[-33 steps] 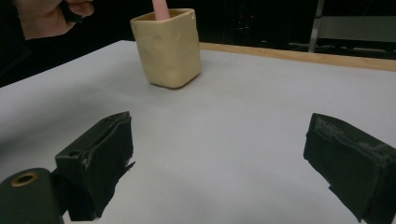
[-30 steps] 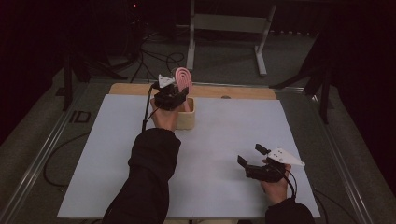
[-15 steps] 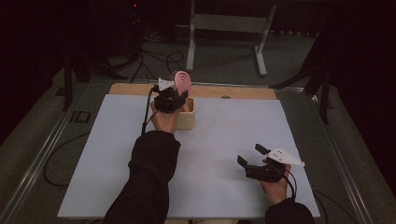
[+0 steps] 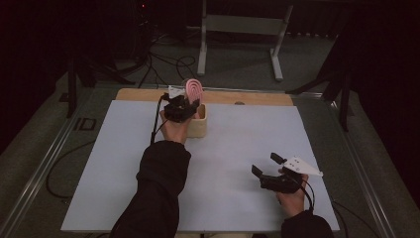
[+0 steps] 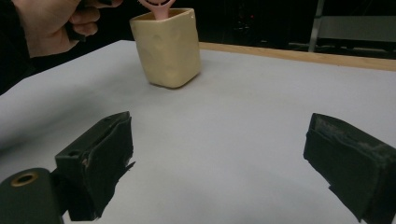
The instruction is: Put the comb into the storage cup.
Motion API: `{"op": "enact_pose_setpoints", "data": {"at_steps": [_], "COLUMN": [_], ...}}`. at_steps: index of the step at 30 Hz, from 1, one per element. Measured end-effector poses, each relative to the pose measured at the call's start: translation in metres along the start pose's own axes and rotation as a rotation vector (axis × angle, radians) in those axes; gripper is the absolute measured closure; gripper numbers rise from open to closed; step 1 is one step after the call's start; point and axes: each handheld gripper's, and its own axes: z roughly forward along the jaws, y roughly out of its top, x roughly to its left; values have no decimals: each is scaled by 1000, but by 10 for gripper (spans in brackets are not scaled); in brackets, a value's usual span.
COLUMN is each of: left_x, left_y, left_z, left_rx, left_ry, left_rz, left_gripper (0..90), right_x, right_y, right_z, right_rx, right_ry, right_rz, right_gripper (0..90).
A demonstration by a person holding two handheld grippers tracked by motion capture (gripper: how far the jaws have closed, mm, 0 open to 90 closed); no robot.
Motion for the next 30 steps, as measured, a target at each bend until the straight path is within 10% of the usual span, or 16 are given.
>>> {"op": "enact_pose_setpoints", "data": {"at_steps": [30], "left_x": [17], "left_y": [1], "left_z": [-2], "left_rx": [62], "left_ry": [15], "left_rz": [10], "left_gripper": [633], "right_x": [1], "right_y": [0], "right_z": [1], "right_rx": [0], "right_ry": [-1], "right_rz": [0], "right_gripper": [81]}}
